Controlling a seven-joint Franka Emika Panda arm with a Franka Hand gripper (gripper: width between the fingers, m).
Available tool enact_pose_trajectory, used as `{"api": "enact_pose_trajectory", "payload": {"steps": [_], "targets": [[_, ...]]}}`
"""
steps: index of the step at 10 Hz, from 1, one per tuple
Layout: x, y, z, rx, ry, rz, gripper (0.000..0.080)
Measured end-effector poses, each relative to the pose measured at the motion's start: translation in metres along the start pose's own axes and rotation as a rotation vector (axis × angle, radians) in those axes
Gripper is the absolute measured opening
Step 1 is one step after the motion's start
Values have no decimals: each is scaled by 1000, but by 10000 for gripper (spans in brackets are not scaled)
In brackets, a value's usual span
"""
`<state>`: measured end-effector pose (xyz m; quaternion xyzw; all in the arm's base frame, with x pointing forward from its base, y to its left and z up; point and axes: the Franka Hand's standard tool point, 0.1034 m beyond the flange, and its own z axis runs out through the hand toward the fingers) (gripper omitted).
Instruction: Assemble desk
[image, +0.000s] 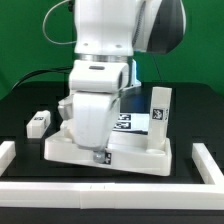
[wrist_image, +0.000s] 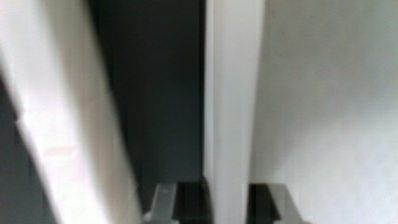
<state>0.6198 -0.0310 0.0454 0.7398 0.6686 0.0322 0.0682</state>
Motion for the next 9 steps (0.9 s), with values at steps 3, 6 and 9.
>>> {"api": "enact_pose_trajectory", "payload": {"steps": [3, 6, 9], "targets": [[-2, 11, 7, -27, -28, -249, 60], [-6, 10, 8, -24, -37, -260, 60], [17, 21, 9, 2, -32, -86, 60]]}}
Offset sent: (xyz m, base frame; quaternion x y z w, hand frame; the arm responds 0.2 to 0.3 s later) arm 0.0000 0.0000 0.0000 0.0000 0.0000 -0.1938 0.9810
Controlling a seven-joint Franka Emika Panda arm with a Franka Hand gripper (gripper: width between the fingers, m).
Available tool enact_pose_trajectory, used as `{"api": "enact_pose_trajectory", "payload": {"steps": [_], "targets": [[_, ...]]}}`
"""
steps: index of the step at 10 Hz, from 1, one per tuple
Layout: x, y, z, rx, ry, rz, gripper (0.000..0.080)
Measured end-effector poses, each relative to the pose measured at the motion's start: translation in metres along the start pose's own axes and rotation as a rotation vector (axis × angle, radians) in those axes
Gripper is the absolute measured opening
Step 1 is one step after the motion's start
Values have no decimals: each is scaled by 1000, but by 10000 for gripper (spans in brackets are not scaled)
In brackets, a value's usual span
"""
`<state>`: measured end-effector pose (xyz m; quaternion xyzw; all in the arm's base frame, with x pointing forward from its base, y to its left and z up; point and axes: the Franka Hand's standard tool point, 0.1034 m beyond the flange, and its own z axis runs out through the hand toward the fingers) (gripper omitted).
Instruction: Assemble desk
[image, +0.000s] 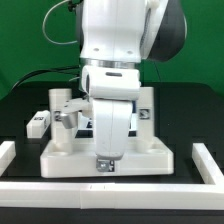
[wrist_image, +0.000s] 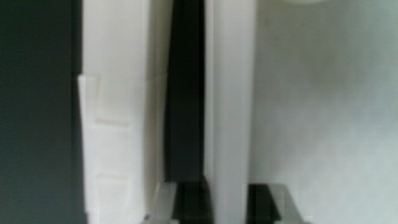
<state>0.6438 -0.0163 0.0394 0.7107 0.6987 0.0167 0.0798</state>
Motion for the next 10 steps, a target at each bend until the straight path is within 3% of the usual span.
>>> {"api": "enact_pose_trajectory", "payload": {"steps": [2, 5, 10], "targets": [[21, 8, 8, -4, 10, 73, 60], [36, 8, 8, -5, 12, 82, 60], [39, 11, 8, -11, -6, 41, 60]]}}
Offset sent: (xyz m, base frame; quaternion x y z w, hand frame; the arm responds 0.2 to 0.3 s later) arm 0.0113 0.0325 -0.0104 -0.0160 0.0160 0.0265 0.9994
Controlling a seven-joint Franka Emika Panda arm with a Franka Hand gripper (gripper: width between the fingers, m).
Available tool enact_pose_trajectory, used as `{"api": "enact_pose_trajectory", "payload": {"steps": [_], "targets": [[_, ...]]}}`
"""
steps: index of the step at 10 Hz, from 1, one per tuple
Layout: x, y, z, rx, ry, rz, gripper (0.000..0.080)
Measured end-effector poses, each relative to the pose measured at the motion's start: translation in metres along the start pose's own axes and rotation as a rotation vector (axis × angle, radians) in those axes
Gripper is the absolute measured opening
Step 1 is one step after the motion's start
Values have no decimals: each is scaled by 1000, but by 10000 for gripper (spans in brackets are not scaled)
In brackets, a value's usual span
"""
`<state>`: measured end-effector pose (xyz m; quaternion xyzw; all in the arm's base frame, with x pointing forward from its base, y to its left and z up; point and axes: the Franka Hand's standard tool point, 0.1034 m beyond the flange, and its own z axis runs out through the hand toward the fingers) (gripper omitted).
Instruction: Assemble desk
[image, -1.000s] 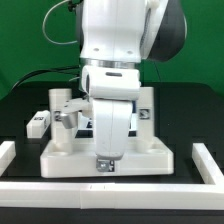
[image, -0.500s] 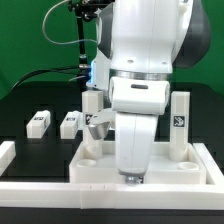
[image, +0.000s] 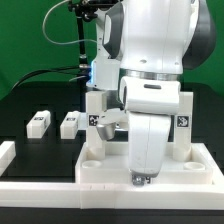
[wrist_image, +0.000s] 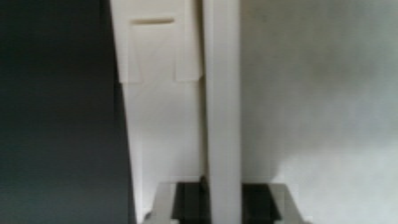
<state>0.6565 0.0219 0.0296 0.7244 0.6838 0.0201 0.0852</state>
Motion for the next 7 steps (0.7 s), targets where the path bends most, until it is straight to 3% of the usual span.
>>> {"api": "enact_pose_trajectory", "payload": {"steps": [1, 2, 3, 4, 5, 6, 7], "targets": [[0, -4, 0, 13, -2, 0, 60], [0, -8, 0, 30, -4, -1, 247], [-1, -7, 0, 27, -4, 0, 382], [-1, -8, 0, 28, -4, 0, 382], [-2, -8, 0, 29, -5, 1, 561], [-2, -8, 0, 29, -5, 2, 622], [-2, -8, 1, 29, -5, 2, 622]]}}
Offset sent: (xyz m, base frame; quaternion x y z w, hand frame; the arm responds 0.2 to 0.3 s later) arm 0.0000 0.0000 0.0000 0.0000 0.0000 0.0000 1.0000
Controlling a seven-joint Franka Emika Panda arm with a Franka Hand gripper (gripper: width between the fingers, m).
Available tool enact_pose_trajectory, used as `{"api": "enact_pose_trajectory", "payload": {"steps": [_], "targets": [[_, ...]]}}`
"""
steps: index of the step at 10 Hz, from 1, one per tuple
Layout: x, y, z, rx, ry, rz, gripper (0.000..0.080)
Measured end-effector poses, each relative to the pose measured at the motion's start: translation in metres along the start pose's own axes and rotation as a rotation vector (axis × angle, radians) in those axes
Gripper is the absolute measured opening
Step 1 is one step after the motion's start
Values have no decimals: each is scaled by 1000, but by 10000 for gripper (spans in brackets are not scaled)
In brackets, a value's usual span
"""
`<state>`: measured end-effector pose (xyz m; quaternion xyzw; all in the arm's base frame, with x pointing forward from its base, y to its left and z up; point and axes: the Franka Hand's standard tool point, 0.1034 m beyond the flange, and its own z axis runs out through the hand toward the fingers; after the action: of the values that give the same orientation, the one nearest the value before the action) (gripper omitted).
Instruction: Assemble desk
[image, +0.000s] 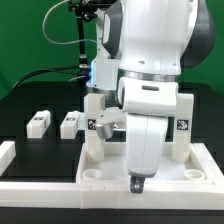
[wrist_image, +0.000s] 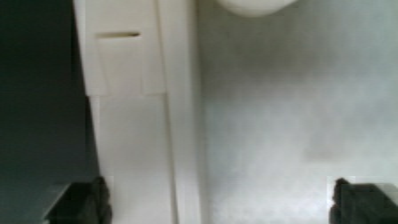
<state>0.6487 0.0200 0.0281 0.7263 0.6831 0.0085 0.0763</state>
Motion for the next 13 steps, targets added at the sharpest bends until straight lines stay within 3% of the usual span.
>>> {"api": "enact_pose_trajectory", "payload": {"steps": [6, 8, 10, 11, 13], "targets": [[-3, 1, -2, -2, -1, 4, 649], [-20, 9, -48, 47, -29, 46, 649], [-45, 16, -83, 57, -49, 94, 649], [-50, 18, -92, 45, -48, 142, 649], [-47, 14, -85, 53, -53, 266, 649]]}}
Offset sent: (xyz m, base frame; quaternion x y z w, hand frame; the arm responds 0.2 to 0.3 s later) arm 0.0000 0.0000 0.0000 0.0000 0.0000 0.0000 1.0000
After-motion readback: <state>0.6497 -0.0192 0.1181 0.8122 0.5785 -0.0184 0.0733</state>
